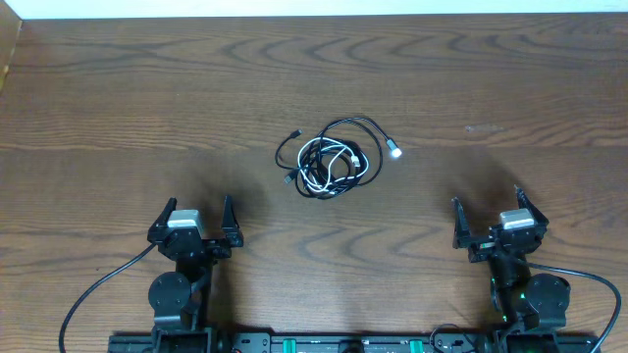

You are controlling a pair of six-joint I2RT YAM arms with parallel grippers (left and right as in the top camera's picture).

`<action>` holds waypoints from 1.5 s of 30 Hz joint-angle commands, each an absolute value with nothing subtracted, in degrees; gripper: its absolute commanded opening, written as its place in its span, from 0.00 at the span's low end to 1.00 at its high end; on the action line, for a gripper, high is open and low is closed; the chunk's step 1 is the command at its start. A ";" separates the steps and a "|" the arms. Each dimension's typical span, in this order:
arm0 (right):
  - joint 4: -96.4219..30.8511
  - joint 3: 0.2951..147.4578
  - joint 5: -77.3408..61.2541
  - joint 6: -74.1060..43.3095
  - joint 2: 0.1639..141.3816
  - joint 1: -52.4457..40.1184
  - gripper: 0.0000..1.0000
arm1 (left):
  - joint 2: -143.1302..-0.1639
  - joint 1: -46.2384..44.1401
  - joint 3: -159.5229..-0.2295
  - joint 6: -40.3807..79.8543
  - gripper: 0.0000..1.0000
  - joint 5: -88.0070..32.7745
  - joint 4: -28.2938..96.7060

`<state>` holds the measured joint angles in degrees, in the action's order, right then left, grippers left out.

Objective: Untangle cables
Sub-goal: 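Raise both grippers from rest and open them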

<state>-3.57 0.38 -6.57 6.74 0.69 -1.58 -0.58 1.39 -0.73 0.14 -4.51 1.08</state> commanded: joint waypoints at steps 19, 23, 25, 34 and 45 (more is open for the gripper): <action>-3.79 0.32 -6.37 6.94 0.45 -1.91 0.99 | -0.34 1.19 -0.23 0.01 0.98 -5.08 3.64; -3.79 0.32 -6.37 6.94 0.45 -1.91 0.99 | -0.34 1.19 -0.23 0.03 0.98 -5.06 3.64; -3.79 0.32 -6.37 6.92 0.45 -1.91 0.99 | -0.34 1.19 -0.23 0.01 0.98 -5.08 3.64; -3.73 0.32 -6.39 6.94 0.45 -1.91 0.99 | -0.34 1.19 -0.23 0.01 0.98 -5.06 3.64; 0.69 0.32 -14.00 4.84 0.45 -1.91 0.99 | -0.34 1.19 -0.23 0.05 0.98 -13.08 2.52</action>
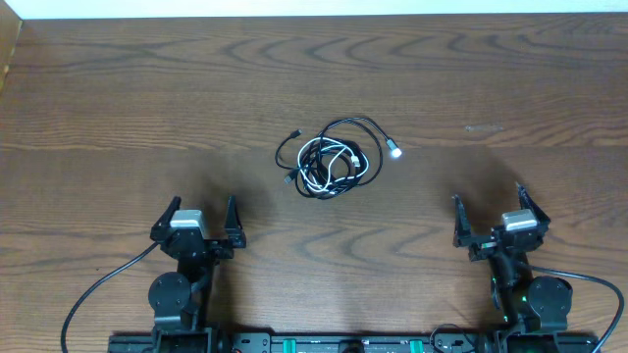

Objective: Untangle cables
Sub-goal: 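Raise both grippers from rest and open them, then move the left gripper toward the cable bundle's left side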

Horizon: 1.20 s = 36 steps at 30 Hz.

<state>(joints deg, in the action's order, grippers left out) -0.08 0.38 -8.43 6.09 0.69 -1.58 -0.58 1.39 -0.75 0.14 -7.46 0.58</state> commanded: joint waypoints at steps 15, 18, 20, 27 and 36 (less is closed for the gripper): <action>2.63 7.60 -28.84 6.74 6.02 -1.34 0.99 | -15.05 1.19 -15.27 0.23 0.98 -18.55 4.19; -0.93 12.25 -30.94 6.79 9.61 -0.78 0.99 | -21.32 1.19 -21.63 0.21 0.98 -21.43 6.07; -4.03 15.64 -32.88 7.88 12.49 -0.54 0.99 | -24.80 1.19 -25.67 0.21 0.98 -23.29 8.16; -16.78 29.26 -34.70 13.52 26.33 -0.30 0.99 | -38.24 1.19 -41.30 -0.75 0.98 -27.92 19.22; -34.63 51.57 -34.65 20.25 51.27 -0.30 0.99 | -53.82 1.19 -61.56 -3.46 0.98 -28.12 37.67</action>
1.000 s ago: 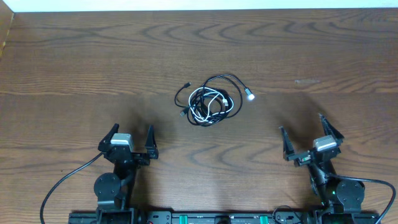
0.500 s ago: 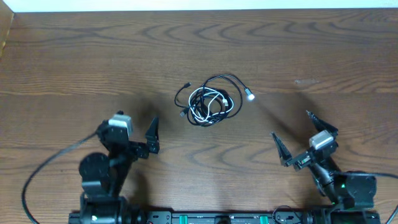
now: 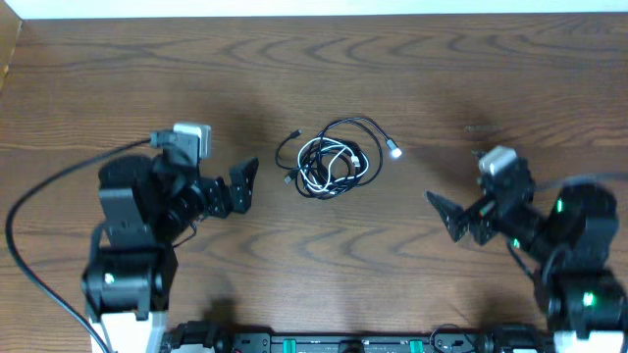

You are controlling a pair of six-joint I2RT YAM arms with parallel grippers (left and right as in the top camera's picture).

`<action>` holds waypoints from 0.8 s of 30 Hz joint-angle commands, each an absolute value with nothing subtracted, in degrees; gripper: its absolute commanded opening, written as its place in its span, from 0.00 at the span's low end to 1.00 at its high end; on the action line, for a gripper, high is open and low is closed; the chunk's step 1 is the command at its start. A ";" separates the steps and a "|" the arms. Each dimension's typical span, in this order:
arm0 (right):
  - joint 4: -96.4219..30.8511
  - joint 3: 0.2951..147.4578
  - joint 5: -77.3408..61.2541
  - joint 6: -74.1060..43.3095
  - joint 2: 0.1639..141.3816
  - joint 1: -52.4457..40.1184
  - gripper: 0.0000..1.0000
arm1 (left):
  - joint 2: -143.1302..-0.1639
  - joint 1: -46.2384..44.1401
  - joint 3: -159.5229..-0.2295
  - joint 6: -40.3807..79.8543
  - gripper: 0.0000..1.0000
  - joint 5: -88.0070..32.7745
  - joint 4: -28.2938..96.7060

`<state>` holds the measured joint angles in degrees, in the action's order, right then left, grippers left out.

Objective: Untangle cables
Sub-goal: 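Move the left gripper toward the cable bundle's left side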

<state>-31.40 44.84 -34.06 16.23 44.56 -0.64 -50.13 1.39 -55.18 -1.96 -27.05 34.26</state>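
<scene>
A tangle of one black and one white cable (image 3: 332,162) lies on the wooden table (image 3: 314,69), just behind the middle. A black plug end (image 3: 294,134) sticks out at its upper left and a silver-tipped plug (image 3: 394,150) at its right. My left gripper (image 3: 244,186) is raised and points right, a short way left of the tangle, open and holding nothing. My right gripper (image 3: 444,214) points left, to the right of and nearer than the tangle, also open with nothing between its fingers.
The left arm's black cable (image 3: 39,211) loops down the left side of the table. The table's far edge (image 3: 314,16) meets a pale wall at the top. A faint pale mark (image 3: 481,127) shows on the wood at the right.
Both arms have risen from their parked poses at the front edge and now reach in toward the tangle from either side. The cables have not moved.
At both earlier moments the two arms sat folded at the front edge with open grippers, and the tangle lay untouched. Now both grippers flank the tangle, still open, and the cables lie as before.
</scene>
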 commanded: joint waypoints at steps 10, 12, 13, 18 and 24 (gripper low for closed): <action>-37.95 59.02 -35.14 16.47 64.86 -0.47 0.99 | -61.80 1.19 -64.27 -4.95 0.98 -30.44 39.59; -37.71 59.02 -35.14 13.63 65.12 -0.47 0.99 | -62.17 1.19 -64.27 -4.93 0.98 -30.46 39.24; -37.45 59.02 -35.14 12.58 65.14 -0.47 0.99 | -62.41 1.19 -64.27 -4.93 0.98 -30.44 38.94; -36.93 59.02 -35.11 11.18 65.17 -0.47 0.99 | -63.13 1.19 -64.27 -4.89 0.98 -30.48 38.37; -37.04 59.02 -35.07 10.46 65.54 -0.47 0.99 | -63.24 1.19 -64.25 -4.91 0.98 -30.46 38.30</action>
<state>-37.06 57.91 -34.13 12.21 65.25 -0.64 -63.00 1.39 -63.37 -4.36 -29.71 38.52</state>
